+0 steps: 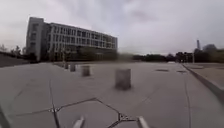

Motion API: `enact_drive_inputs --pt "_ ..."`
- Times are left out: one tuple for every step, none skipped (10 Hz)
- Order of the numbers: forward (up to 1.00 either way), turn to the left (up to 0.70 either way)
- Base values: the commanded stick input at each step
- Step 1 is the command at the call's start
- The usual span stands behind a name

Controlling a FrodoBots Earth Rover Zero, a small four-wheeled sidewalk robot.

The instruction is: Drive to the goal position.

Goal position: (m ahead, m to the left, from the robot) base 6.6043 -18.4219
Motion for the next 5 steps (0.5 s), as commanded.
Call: enact_drive_inputs --pt "0.33 -0.32" --pt "0.0 -0.29" --pt "-0.02 0.0" --pt "-0.31 0.0" --pt "-0.45 0.0"
